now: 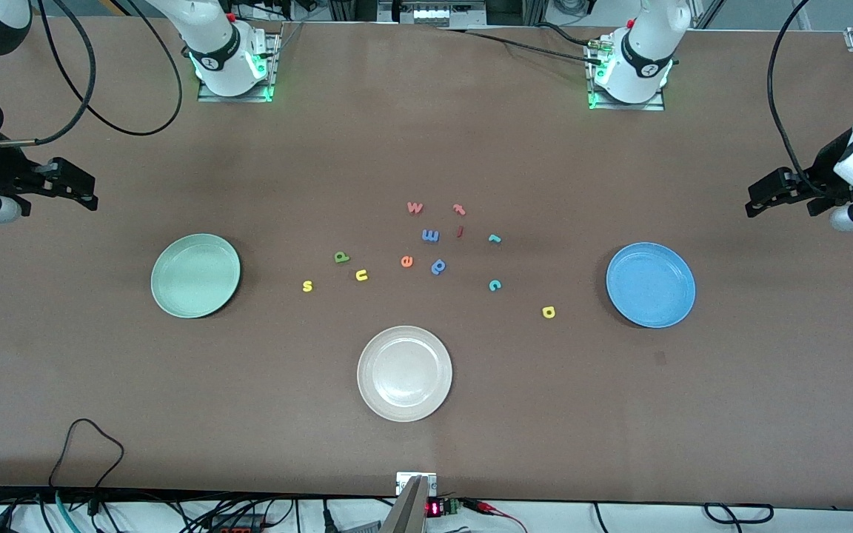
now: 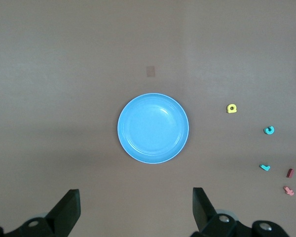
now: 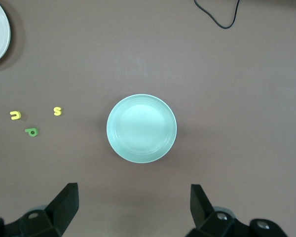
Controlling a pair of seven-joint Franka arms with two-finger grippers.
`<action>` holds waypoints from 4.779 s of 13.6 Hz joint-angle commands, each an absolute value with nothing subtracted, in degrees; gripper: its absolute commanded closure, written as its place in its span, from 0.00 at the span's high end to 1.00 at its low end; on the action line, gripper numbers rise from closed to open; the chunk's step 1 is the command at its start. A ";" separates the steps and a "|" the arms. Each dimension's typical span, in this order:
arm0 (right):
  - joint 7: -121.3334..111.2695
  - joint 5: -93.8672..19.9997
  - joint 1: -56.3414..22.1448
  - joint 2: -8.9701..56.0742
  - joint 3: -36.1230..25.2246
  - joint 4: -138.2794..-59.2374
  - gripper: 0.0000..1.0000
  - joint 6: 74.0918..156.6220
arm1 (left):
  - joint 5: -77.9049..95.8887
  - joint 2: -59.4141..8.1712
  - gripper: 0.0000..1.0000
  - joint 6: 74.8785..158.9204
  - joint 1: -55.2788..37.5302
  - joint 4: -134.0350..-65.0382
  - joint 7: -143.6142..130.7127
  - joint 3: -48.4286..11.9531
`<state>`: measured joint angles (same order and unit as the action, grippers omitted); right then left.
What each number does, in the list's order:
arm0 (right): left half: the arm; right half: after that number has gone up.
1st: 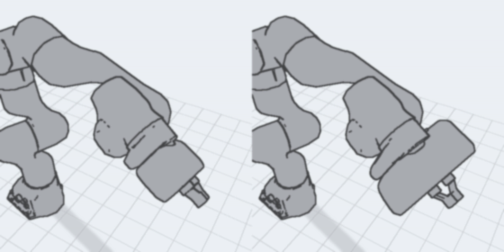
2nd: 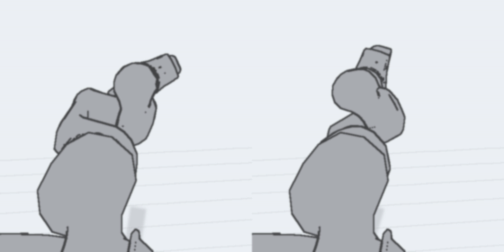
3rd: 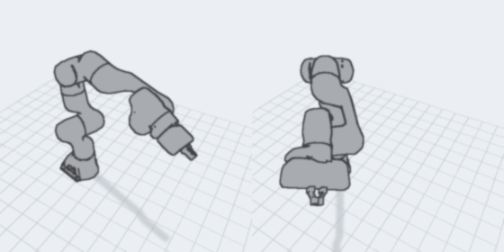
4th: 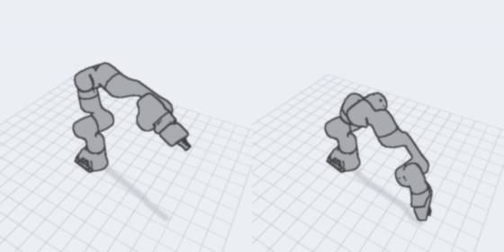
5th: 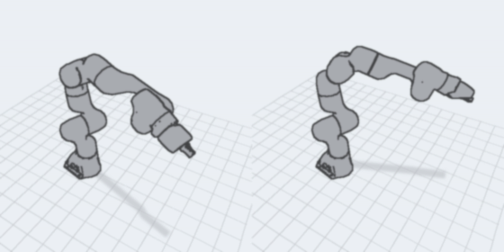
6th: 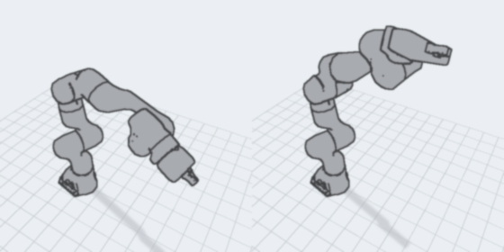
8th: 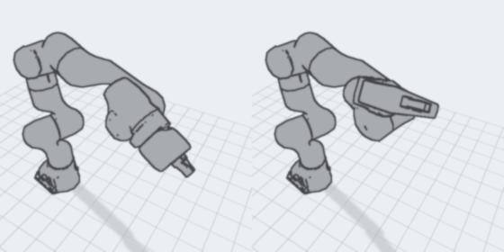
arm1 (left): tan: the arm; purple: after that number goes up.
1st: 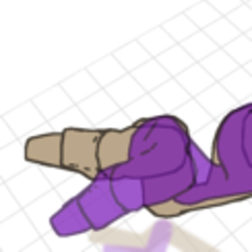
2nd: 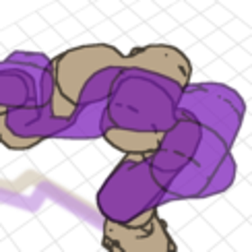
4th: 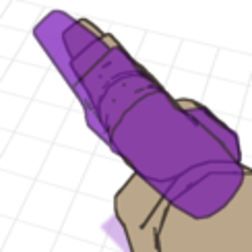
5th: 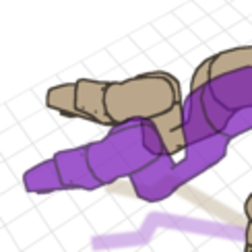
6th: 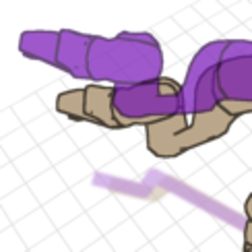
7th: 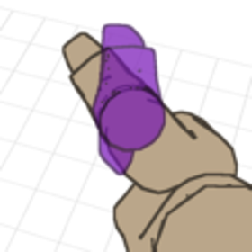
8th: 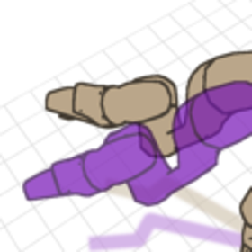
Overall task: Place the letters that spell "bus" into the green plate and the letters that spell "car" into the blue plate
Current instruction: 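Reach the right gripper to the yellow s while the left reaches the c, then close the right gripper on the s while the left grasps the c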
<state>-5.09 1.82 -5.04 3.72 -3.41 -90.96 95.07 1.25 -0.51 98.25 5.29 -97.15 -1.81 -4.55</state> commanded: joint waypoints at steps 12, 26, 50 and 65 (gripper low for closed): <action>-5.36 -2.64 -7.11 11.06 -2.72 -91.32 1.00 94.74 | 0.35 -19.05 1.00 111.94 -5.26 -97.82 -0.70 -5.71; 6.67 -2.20 -22.75 25.13 -2.72 -101.50 0.69 121.96 | 4.39 -46.49 0.76 130.25 -24.61 -83.05 -3.87 -5.71; 12.92 -1.85 -26.28 36.65 -2.81 -105.91 0.52 143.35 | 4.04 -46.32 0.50 123.49 -26.02 -85.87 -3.69 -5.63; 13.10 -1.85 -26.72 36.30 -2.73 -108.46 0.41 143.17 | 0.70 -46.67 0.37 125.42 -26.46 -86.13 -3.78 -5.54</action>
